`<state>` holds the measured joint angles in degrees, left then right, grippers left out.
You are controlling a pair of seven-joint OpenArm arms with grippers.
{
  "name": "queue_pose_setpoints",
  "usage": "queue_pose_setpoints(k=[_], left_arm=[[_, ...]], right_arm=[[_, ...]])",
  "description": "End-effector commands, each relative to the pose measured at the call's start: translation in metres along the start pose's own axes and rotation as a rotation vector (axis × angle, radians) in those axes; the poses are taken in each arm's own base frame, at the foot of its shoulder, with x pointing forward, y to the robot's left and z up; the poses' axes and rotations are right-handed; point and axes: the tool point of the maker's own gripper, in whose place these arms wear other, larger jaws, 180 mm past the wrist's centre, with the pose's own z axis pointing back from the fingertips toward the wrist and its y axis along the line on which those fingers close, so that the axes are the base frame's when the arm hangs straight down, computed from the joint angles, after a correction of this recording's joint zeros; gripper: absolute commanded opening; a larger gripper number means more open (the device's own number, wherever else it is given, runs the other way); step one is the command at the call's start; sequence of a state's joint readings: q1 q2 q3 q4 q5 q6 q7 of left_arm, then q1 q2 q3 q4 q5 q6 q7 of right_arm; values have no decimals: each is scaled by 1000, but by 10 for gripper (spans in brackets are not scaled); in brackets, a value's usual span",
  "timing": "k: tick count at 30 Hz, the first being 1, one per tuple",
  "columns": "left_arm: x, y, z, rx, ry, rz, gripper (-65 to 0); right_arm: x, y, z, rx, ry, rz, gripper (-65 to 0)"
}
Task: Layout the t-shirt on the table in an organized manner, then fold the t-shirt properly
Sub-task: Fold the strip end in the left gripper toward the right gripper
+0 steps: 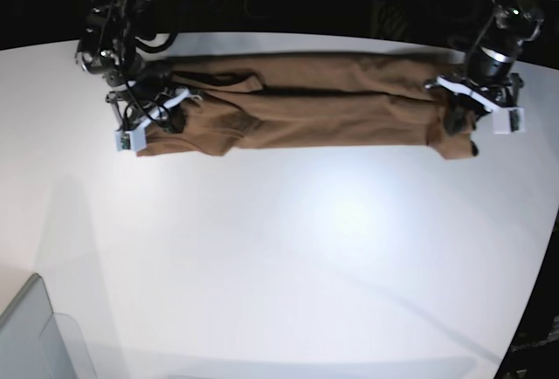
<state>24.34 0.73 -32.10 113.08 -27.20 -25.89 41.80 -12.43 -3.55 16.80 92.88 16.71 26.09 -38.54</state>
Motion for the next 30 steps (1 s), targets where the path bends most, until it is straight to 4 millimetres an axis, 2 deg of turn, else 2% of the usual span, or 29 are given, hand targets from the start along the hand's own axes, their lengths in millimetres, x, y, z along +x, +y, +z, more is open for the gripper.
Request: queue_pose_setpoints(k=[1,5,7,11,13,19,22,30], left_arm=[[4,-15,0,-44,-19,-13,-650],[-7,-64,-11,-185,13,-17,-650],[-10,-82,-15,-229,20,-6,-650],[-16,-101,-26,-216,41,105,-650],[-12,-114,-33,-236,39,120,-650],[-24,-147,-48,-291,95,157,-650],[-37,-152,-52,-286,138,178,-650],[-48,-150,-59,-276,171,188,-650]], right_arm=[[10,4,1,15,-36,1,-650],[9,4,1,14,-33,0,-650],[8,4,1,14,-32,0,-650],[7,4,2,14,-30,-1,-650],[7,4,2,14,-29,-1,-650],[6,4,2,14,-23,-1,-650],[6,4,2,14,-24,0,-650],[7,3,2,12,-24,3,-650]])
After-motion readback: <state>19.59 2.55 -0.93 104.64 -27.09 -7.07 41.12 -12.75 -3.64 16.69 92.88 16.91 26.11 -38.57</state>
